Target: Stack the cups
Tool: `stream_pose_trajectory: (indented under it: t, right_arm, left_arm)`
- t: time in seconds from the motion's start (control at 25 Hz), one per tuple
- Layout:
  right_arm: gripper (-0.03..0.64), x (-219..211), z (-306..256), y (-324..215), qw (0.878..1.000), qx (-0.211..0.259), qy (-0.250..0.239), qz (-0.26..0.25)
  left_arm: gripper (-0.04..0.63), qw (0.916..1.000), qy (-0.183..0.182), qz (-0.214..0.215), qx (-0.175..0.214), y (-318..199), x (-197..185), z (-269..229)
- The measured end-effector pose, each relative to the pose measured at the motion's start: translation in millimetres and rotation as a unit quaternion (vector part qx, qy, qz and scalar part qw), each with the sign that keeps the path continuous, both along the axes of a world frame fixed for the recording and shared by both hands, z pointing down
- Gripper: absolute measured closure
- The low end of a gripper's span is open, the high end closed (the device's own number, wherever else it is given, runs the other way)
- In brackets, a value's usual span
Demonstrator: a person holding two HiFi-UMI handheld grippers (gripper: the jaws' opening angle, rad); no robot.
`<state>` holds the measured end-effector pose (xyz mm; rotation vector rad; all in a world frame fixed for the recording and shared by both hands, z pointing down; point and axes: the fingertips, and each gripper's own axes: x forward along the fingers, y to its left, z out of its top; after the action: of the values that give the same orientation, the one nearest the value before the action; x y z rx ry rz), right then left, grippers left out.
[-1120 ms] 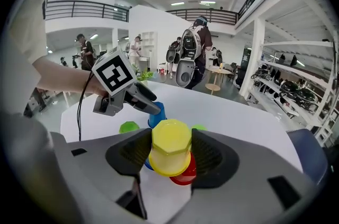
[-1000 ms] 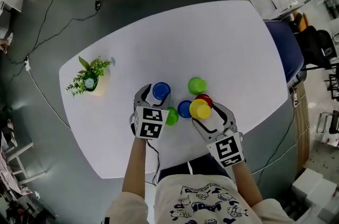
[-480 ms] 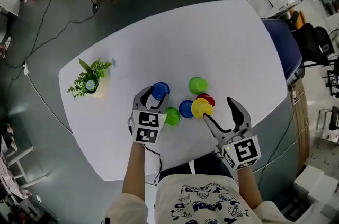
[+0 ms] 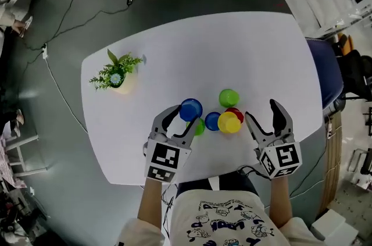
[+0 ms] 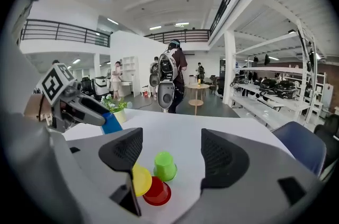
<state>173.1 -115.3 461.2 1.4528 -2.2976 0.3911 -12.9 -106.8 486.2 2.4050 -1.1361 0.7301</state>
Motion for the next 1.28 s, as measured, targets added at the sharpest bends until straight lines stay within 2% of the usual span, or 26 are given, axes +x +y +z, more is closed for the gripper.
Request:
stream_pose_trajectory:
  t: [0.12, 0.36, 0.52, 0.72, 0.96, 1.2, 1.28]
  right_arm:
    - [0.261, 3, 9, -15, 1.000, -0.008, 0.004, -0.026]
    - [0.261, -11, 32, -36, 0.994, -0.031, 0.020, -0.101]
    - [0.284, -22, 60, -38, 0.986, -0.049, 0.045, -0.155]
    - [0.284, -29, 93, -36, 0.969, -0.079, 0.076, -0.221]
    - [0.301, -27, 109, -36, 0.958, -0.101, 0.082, -0.254]
    - [0.302, -30, 125, -32, 0.947, -0.112, 0.089, -0.286]
    - [0.321, -30, 129, -31, 0.945, -0.116, 0.092, -0.292]
  left_arm:
    - [0.374, 0.9999, -0.001, -0.005, 0.011, 13, 12, -7]
    - [0.374, 0.9994, 0.007, -0.033, -0.011, 35, 37, 0]
    - [0.374, 0.9987, -0.008, -0.045, -0.023, 45, 47, 10]
    - [0.374, 0.9974, -0.030, -0.056, -0.036, 53, 47, 24]
    - [0.374, 0.9956, -0.047, -0.069, -0.042, 58, 55, 27]
    - [0.373, 0.9945, -0.046, -0.085, -0.039, 58, 63, 31]
    - [0.373, 0.9939, -0.048, -0.091, -0.039, 58, 64, 31]
